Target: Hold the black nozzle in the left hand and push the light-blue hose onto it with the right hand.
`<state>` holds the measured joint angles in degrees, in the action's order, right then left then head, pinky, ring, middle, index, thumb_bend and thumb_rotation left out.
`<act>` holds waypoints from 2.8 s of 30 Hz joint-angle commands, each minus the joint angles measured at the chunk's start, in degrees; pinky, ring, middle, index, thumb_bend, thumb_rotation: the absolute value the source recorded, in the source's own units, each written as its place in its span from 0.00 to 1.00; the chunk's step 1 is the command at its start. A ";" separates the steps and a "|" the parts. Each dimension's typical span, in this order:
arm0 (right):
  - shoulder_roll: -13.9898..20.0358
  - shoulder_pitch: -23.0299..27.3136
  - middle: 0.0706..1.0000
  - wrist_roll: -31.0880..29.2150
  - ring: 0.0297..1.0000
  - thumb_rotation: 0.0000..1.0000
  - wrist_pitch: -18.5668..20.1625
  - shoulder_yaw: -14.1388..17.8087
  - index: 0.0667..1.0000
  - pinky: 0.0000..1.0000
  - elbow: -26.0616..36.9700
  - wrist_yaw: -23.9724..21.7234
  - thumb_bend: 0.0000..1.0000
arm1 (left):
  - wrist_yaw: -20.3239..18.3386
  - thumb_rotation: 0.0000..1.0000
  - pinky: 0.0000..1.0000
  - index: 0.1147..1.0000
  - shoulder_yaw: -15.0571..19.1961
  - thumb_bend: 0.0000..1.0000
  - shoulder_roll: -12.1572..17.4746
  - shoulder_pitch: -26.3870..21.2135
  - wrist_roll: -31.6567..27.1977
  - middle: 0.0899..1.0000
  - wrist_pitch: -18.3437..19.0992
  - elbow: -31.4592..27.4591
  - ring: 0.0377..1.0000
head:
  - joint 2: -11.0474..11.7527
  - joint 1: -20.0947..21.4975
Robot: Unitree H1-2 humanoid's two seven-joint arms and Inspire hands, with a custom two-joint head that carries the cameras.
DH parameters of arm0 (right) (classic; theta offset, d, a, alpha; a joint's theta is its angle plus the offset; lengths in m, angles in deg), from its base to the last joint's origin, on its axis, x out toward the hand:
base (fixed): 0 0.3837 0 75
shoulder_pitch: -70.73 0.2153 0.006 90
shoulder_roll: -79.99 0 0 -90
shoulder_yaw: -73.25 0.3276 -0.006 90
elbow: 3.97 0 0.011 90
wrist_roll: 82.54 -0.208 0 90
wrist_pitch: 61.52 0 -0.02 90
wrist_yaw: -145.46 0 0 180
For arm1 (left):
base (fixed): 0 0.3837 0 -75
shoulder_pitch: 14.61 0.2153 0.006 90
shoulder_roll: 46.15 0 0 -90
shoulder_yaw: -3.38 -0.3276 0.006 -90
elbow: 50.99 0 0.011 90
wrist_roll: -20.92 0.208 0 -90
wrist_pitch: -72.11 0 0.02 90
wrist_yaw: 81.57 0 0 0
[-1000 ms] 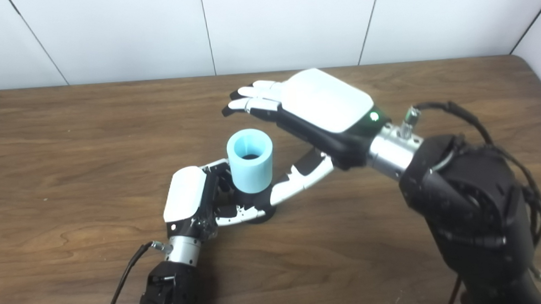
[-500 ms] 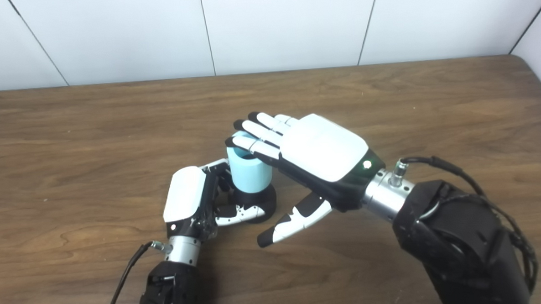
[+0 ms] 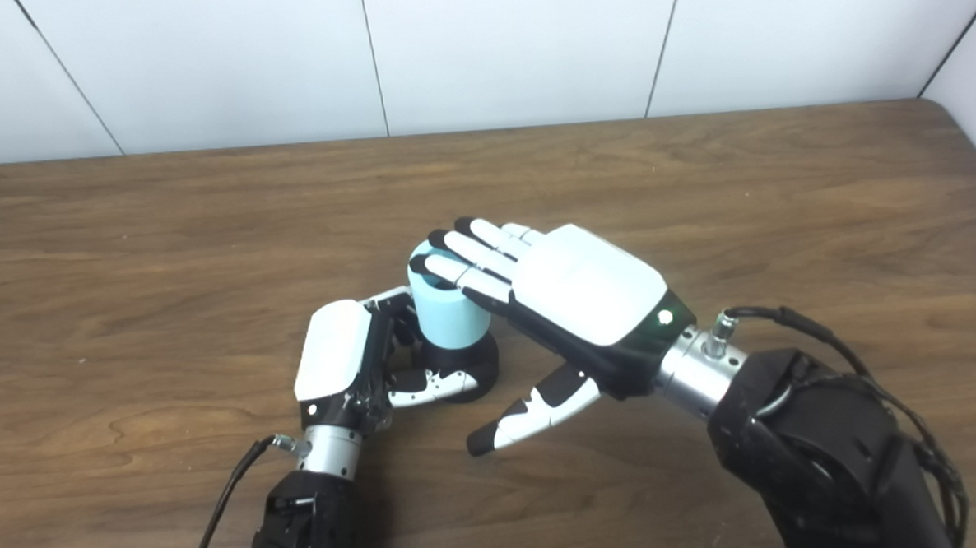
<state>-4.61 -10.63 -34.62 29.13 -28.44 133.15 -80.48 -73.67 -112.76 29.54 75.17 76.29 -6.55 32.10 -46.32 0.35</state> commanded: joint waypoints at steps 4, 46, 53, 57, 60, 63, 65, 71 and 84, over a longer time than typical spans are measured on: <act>0.97 -0.39 0.99 1.06 1.00 0.73 -1.54 -0.50 0.94 0.92 0.63 -0.80 0.64 | -5.85 0.00 0.40 0.42 -0.55 0.53 1.03 3.54 -0.75 0.39 3.99 4.29 0.44 | -0.32 0.21; 5.49 -3.50 0.95 4.29 0.96 0.72 -4.05 -5.94 0.91 0.92 -7.49 -0.44 0.65 | -6.39 0.00 0.38 0.42 -0.33 0.53 -0.02 3.51 -0.04 0.37 4.56 3.74 0.41 | -1.50 0.13; 5.80 -5.38 0.94 5.70 0.95 0.73 -4.57 -6.69 0.90 0.92 -9.46 0.76 0.66 | -6.56 0.00 0.37 0.42 -0.61 0.52 0.17 3.19 0.77 0.36 4.30 3.58 0.41 | -1.67 0.05; 5.98 -6.16 0.95 6.43 0.96 0.74 -4.61 -7.50 0.91 0.91 -10.84 2.08 0.64 | -6.85 0.00 0.41 0.42 -0.32 0.53 0.21 3.27 0.47 0.38 4.52 3.45 0.44 | -1.61 -0.01; 6.13 -6.39 0.96 7.02 0.97 0.76 -4.50 -8.04 0.92 0.92 -11.65 2.87 0.63 | -6.63 0.00 0.41 0.42 -0.32 0.53 0.37 3.28 0.57 0.38 4.37 3.62 0.44 | -1.60 -0.06; 6.20 -6.37 0.97 7.34 0.98 0.78 -4.28 -8.42 0.93 0.93 -12.00 3.19 0.62 | -6.62 0.00 0.40 0.42 -0.35 0.53 0.51 3.28 0.58 0.38 4.31 3.66 0.44 | -1.53 0.01; 6.19 -6.20 0.97 7.25 0.98 0.77 -4.05 -8.45 0.93 0.92 -11.90 3.31 0.62 | -6.67 0.00 0.41 0.42 -0.33 0.53 0.52 3.26 0.54 0.38 4.37 3.65 0.44 | -1.58 0.15; 6.23 -5.48 0.97 7.36 0.98 0.80 -4.20 -8.65 0.93 0.92 -10.55 2.83 0.63 | -6.56 0.00 0.37 0.42 -0.31 0.53 0.24 3.18 0.40 0.36 4.44 3.80 0.41 | -1.72 -0.07; 7.54 -7.68 0.96 7.78 0.98 0.79 -4.29 -9.81 0.92 0.94 -7.52 1.31 0.64 | -6.85 0.00 0.40 0.42 -0.19 0.53 0.44 3.31 0.51 0.38 4.71 3.51 0.43 | -2.08 -0.06</act>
<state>-0.85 -13.76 -28.02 25.76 -35.39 128.55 -69.61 -75.10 -112.32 29.05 74.90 77.12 -5.90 31.99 -48.34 0.26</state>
